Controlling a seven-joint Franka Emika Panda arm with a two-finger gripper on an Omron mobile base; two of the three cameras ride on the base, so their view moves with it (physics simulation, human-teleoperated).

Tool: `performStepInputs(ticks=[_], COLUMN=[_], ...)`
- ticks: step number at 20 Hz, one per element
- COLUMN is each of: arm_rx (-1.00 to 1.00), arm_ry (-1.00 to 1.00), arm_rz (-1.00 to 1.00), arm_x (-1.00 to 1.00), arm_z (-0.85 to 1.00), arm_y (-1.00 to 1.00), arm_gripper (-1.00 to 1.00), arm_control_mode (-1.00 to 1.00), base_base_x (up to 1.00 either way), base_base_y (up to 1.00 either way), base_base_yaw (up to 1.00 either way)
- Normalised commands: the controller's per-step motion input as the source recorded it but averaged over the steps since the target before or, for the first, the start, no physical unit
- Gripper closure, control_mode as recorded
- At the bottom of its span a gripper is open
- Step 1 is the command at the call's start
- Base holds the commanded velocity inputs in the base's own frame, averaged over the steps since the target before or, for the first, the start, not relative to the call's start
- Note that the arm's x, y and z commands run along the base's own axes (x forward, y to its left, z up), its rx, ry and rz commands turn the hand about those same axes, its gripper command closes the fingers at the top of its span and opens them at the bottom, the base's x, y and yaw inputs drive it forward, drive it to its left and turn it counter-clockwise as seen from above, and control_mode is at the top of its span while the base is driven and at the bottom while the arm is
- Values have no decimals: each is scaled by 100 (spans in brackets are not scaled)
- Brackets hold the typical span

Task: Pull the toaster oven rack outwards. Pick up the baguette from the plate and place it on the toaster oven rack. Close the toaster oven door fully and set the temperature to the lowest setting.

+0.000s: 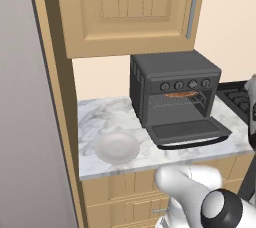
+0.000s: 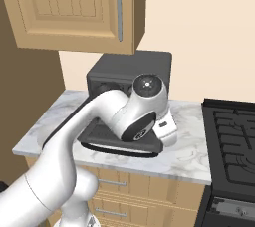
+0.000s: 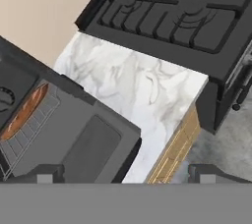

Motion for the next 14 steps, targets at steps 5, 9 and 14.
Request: performStepInputs(ticks=[5,9,14], arm_rx=[14,16,15], arm_ry=[13,10,9], arm_rz=[-20,-16,-16], arm_x=[-21,-21,-19], arm_z=[-3,-13,-20], arm_y=[0,0,0], arm_gripper=[-100,-100,-100], arm_control_mode=[-100,-100,-100], base_base_x=[0,0,0], base_base_y=[0,0,0], base_base_yaw=[0,0,0])
